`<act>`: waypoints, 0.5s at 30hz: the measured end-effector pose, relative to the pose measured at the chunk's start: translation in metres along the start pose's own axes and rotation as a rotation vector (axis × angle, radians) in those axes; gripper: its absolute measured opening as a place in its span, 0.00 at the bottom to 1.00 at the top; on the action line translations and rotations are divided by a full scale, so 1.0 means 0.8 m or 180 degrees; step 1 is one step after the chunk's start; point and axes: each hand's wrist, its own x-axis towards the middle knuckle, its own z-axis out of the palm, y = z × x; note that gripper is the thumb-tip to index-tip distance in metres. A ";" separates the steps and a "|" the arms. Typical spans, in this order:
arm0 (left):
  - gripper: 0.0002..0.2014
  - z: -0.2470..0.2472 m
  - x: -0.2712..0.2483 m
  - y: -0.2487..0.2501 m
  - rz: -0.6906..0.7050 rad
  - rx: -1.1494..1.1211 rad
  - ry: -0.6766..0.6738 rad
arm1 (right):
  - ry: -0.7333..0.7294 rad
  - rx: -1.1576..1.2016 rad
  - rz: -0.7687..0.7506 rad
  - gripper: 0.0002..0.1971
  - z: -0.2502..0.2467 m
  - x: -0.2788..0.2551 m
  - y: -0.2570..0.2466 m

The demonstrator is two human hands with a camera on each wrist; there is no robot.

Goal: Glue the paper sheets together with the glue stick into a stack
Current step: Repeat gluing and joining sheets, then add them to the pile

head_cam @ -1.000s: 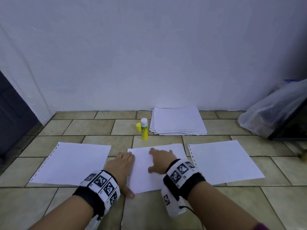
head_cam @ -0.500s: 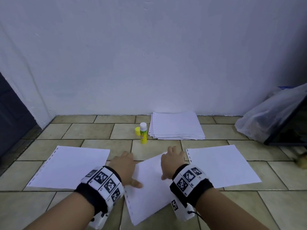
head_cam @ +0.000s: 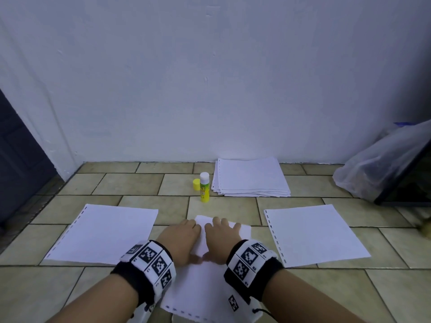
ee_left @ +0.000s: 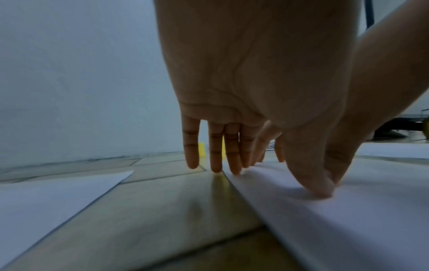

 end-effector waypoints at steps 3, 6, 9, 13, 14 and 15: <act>0.50 0.016 0.000 -0.015 -0.0144 -0.0399 -0.0137 | -0.0126 0.0130 -0.0331 0.35 0.000 0.007 0.001; 0.55 0.020 -0.004 -0.023 -0.0130 -0.0492 -0.0353 | -0.0350 0.0439 -0.0457 0.39 0.001 0.009 -0.007; 0.56 0.018 -0.004 -0.026 -0.0177 -0.0250 -0.0503 | -0.0424 0.0498 -0.0453 0.38 0.000 0.011 -0.007; 0.55 0.018 -0.003 -0.026 -0.0200 -0.0054 -0.0629 | -0.0371 0.0853 0.0008 0.32 -0.007 0.011 0.027; 0.55 0.019 -0.003 -0.026 -0.0193 -0.0056 -0.0627 | -0.0340 0.0945 0.0126 0.31 -0.007 0.012 0.038; 0.55 0.019 -0.004 -0.027 -0.0185 -0.0065 -0.0613 | -0.0319 0.0997 0.0219 0.30 -0.007 0.012 0.048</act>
